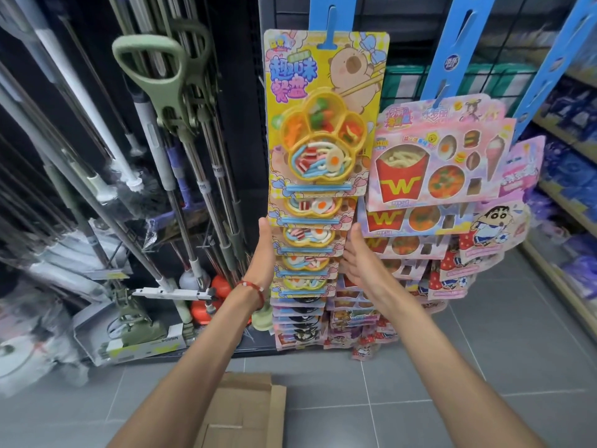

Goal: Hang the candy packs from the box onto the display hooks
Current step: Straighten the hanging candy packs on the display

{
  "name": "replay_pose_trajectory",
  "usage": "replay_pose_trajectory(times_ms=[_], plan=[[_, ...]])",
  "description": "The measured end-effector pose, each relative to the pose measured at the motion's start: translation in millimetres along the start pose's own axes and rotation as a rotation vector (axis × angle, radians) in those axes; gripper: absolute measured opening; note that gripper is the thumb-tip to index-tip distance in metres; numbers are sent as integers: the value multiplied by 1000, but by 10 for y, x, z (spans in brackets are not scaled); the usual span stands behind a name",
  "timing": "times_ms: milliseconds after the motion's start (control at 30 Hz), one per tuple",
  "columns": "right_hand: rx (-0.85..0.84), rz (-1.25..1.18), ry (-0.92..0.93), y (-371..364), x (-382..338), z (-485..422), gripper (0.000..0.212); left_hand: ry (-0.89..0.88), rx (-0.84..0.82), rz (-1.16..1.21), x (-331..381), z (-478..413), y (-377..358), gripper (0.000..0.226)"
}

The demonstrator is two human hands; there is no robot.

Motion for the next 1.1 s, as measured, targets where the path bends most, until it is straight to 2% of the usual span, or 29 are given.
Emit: replay_pose_trajectory(times_ms=[167,333,567,767,833,967,1033,1100], plan=[[15,-86,23,23,18,40,73,45,25,-20,-82,-13,17,87],[-20,7,-68,36,222,13,86,62,-41,30,-189,6,40,70],[-44,-48,-186,-53,444,-77,87,151,-49,-8,-523,-112,61,88],[19,-27,-165,-113,534,-147,93,116,-69,55,-589,-125,53,76],[56,-43,-151,-86,609,-158,89,108,-74,26,-681,-163,86,78],[63,-135,-151,-88,748,-170,76,208,-35,24,-947,-294,141,89],[59,-170,-146,-123,830,-199,68,216,18,36,-996,-291,126,78],[61,-151,-134,-170,897,-214,59,188,38,49,-1047,-278,96,58]])
Point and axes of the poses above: each hand's wrist, its own z-axis away from the middle knuckle, its own y-axis out of the back of the hand, x = y × z, the point moved 3 cm from there along -z, towards the middle knuckle, and after that the axes turned 8 degrees about y, right-handed, at the moved point
